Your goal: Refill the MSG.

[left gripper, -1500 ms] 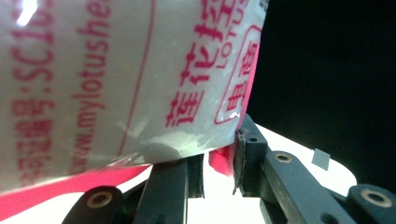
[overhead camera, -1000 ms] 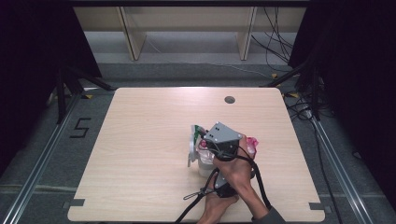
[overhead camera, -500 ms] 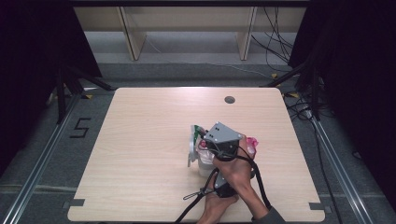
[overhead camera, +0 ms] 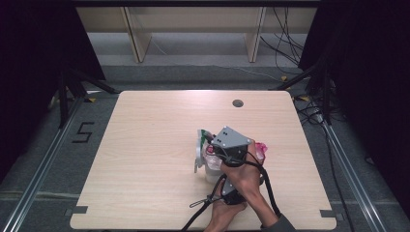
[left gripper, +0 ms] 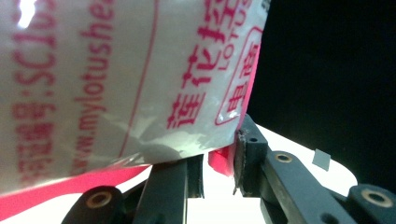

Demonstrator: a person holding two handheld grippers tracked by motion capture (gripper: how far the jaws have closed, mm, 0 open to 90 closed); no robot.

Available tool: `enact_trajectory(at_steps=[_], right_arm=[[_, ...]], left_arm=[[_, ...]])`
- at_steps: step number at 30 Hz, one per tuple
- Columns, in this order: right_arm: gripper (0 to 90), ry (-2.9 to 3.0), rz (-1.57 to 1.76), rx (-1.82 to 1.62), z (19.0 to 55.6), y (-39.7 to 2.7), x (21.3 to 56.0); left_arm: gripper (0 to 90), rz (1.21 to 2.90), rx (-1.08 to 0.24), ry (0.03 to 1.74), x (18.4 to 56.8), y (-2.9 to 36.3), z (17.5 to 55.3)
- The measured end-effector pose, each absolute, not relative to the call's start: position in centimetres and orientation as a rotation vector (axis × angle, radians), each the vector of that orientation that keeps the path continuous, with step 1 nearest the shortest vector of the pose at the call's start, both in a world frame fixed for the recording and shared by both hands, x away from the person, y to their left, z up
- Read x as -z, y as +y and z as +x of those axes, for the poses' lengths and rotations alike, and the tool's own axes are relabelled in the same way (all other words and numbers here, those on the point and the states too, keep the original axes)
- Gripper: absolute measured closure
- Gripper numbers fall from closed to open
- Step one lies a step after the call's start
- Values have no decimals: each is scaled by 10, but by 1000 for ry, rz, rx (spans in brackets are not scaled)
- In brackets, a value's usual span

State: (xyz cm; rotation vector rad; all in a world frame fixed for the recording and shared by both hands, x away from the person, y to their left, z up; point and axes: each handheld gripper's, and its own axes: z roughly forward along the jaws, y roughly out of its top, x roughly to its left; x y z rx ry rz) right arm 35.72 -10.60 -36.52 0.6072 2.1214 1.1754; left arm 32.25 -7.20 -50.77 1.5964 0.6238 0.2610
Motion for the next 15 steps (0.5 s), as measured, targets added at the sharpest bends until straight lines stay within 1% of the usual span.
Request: enact_trajectory(at_steps=[15], right_arm=[[896,2128,603,-1156,359,-104,369]], left_arm=[[759,1615,-264,613,508,-71,323]])
